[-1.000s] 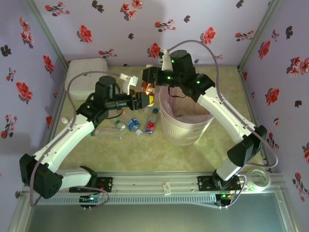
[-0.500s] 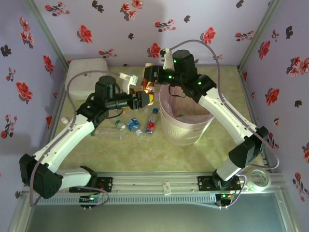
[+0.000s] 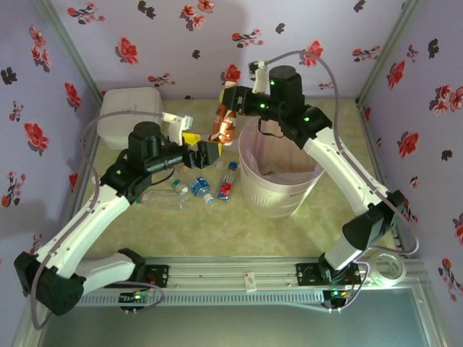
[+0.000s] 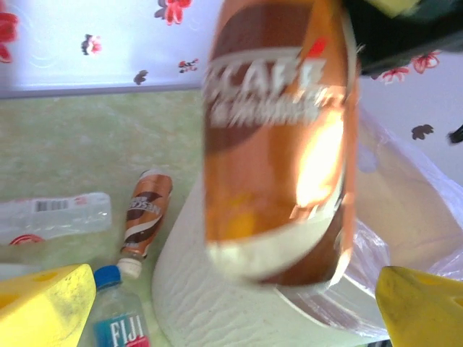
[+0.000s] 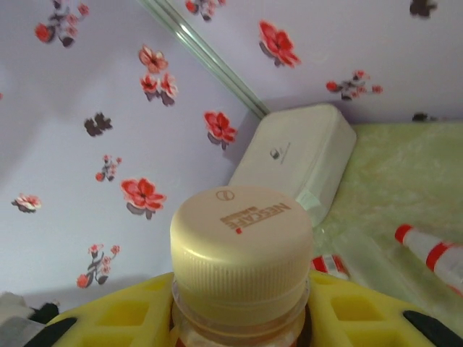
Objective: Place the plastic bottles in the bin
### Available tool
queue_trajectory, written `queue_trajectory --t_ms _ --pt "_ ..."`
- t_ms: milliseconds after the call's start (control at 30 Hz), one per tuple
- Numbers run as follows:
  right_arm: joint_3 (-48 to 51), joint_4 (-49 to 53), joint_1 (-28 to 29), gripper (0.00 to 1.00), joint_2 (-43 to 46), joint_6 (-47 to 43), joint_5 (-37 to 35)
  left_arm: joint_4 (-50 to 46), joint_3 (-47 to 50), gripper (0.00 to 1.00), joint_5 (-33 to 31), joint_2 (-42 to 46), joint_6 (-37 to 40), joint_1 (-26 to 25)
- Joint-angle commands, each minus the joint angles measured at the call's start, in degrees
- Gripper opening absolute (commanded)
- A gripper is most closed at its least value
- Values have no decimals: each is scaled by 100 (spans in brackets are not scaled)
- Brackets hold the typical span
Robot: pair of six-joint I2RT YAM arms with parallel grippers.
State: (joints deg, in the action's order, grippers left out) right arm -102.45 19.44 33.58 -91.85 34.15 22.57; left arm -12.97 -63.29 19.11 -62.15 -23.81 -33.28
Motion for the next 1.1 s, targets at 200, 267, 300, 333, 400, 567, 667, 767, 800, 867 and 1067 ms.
queue_trajectory --t_ms 200,267,300,333,400,567,667,767,800,867,1067 --pt "-888 1042 -362 38 545 -769 12 -1320 539 100 -1730 652 -1078 326" --pt "-1007 1581 -531 38 714 -1016 -70 -1445 784 100 -1841 797 -1338 500" --pt "-1059 1841 -610 38 775 -1146 -99 -1594 852 99 -1893 817 -1371 581" --pt "-1098 2162 -685 38 848 -1315 -121 -1766 909 99 -1945 823 -1389 631" --pt "-1131 2711 -813 38 953 -1614 -264 -1969 1025 100 -1990 810 -1427 716" --pt "-1367 4092 -924 35 1005 -2507 -1112 -1879 1509 100 -2084 865 -1719 827" --pt "-1528 4745 -923 35 856 -2798 -1562 -1875 1718 100 -2286 835 -1819 849" --pt "-1567 5103 -922 35 653 -2964 -1628 -1999 1793 100 -2378 766 -1862 883" --pt "-1574 5190 -904 35 593 -3009 -1645 -2060 1794 100 -2407 752 -1869 884" --pt "-1598 5357 -865 35 444 -3093 -1724 -2208 1809 100 -2484 763 -1915 901" --pt "-1530 5696 -598 34 1 -3323 -2124 -2381 2003 99 -2702 924 -2182 955"
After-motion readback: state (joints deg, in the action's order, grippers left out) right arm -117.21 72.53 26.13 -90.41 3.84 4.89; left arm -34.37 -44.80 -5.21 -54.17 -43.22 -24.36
